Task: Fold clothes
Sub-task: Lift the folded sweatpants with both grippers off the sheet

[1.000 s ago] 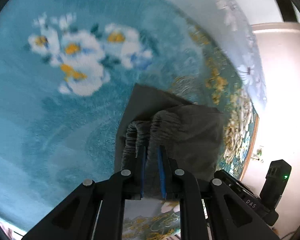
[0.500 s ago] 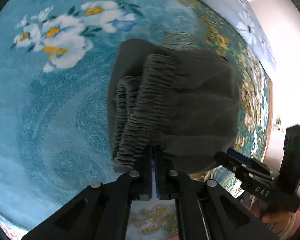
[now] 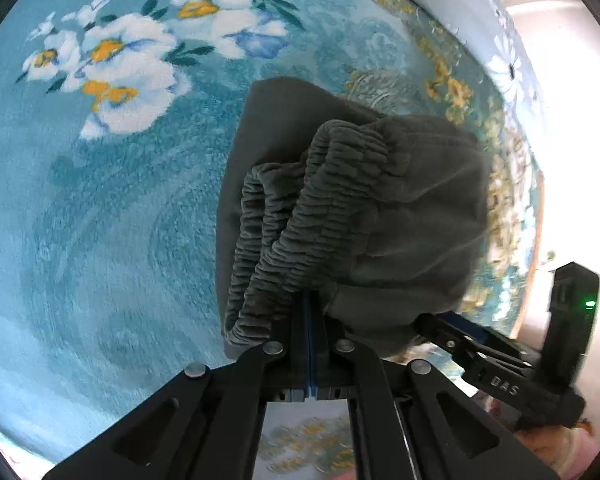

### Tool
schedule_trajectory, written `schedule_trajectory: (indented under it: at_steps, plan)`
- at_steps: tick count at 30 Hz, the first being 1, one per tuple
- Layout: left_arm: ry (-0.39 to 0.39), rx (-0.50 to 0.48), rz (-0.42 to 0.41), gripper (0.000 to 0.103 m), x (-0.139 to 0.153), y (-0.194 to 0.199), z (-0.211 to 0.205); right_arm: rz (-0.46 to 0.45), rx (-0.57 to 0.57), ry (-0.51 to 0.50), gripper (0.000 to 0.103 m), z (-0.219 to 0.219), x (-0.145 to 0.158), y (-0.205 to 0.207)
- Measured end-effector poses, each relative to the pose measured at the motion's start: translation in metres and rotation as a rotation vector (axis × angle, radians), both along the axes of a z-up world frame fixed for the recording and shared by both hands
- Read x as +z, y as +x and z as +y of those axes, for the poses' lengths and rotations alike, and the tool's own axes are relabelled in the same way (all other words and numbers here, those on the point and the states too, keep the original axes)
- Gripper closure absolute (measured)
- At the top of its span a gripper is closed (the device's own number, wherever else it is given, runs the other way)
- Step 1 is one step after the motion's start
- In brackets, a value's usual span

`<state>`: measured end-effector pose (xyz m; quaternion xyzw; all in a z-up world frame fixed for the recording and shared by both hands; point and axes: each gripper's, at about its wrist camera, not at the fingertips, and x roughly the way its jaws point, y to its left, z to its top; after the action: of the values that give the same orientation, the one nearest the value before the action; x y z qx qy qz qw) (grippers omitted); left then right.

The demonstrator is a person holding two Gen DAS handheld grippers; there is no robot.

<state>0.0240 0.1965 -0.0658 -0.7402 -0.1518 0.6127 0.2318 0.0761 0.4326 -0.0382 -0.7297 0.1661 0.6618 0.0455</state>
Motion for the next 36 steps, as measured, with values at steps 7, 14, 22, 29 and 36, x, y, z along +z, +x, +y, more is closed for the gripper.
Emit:
schedule_trajectory:
  at_steps: [7, 14, 22, 29, 36]
  plan:
    - [0.022, 0.043, 0.025, 0.051, 0.010, -0.003, -0.039, 0.076, -0.113, -0.092, 0.041, 0.032, 0.029, 0.003]
    - [0.102, 0.029, -0.058, 0.022, -0.015, -0.017, -0.024, 0.085, -0.142, -0.126, 0.024, 0.059, 0.019, -0.011]
    - [0.117, 0.038, -0.088, 0.014, -0.038, -0.029, -0.009, 0.083, -0.113, -0.187, 0.014, 0.075, -0.005, -0.020]
    - [0.165, 0.057, -0.156, 0.009, -0.058, -0.034, -0.003, 0.072, -0.136, -0.248, 0.013, 0.085, -0.028, -0.027]
    - [0.188, 0.066, -0.170, 0.009, -0.061, -0.037, 0.006, 0.074, -0.181, -0.309, 0.013, 0.086, -0.039, -0.030]
